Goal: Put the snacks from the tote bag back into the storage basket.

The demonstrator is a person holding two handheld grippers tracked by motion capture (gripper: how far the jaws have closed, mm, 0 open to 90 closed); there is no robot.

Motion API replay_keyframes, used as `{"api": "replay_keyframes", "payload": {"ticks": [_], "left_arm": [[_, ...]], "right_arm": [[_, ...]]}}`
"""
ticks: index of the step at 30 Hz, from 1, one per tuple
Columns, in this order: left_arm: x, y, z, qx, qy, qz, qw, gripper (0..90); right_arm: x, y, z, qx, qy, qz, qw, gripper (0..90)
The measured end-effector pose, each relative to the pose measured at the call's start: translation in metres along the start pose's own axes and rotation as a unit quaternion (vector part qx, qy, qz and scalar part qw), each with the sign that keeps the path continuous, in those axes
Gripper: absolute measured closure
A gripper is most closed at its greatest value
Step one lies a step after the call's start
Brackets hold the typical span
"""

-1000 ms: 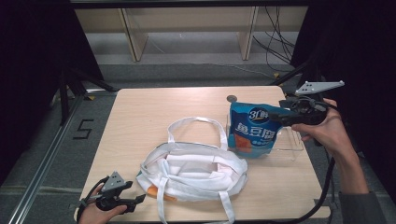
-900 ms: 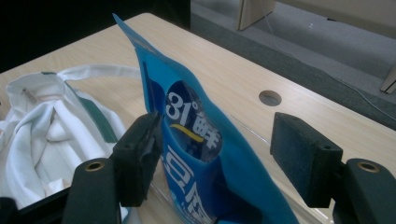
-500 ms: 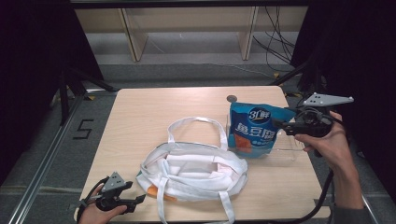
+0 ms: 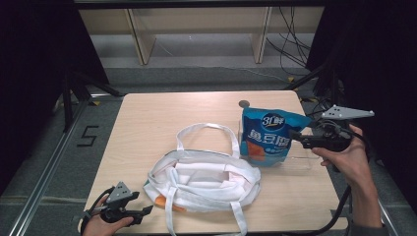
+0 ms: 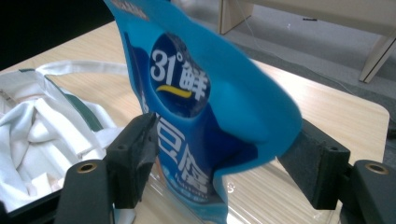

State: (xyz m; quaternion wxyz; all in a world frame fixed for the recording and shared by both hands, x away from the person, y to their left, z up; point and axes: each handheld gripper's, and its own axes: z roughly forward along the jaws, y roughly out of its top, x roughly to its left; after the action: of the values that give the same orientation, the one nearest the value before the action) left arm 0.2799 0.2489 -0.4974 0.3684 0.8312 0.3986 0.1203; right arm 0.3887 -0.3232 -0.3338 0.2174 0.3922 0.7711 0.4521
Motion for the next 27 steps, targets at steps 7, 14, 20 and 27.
{"api": "replay_keyframes", "payload": {"ticks": [7,14,20,27], "left_arm": [[0.0,0.0,0.0,0.003,0.003,-0.002,1.0,27.2],[-0.002,0.0,0.001,-0.004,0.006,-0.012,0.9999,27.2],[0.0,-0.001,-0.002,0.0,0.008,0.003,1.0,27.2],[0.001,-0.001,-0.002,-0.002,0.011,-0.001,0.9999,27.2]], "right_arm": [[-0.004,-0.005,-0.002,0.016,0.004,-0.006,0.9998,30.9],[-0.008,-0.012,-0.002,0.021,-0.001,0.011,0.9997,30.5],[-0.012,-0.021,-0.005,0.02,-0.004,0.021,0.9996,30.1],[-0.012,-0.032,-0.011,0.031,-0.005,0.032,0.999,29.9]]}}
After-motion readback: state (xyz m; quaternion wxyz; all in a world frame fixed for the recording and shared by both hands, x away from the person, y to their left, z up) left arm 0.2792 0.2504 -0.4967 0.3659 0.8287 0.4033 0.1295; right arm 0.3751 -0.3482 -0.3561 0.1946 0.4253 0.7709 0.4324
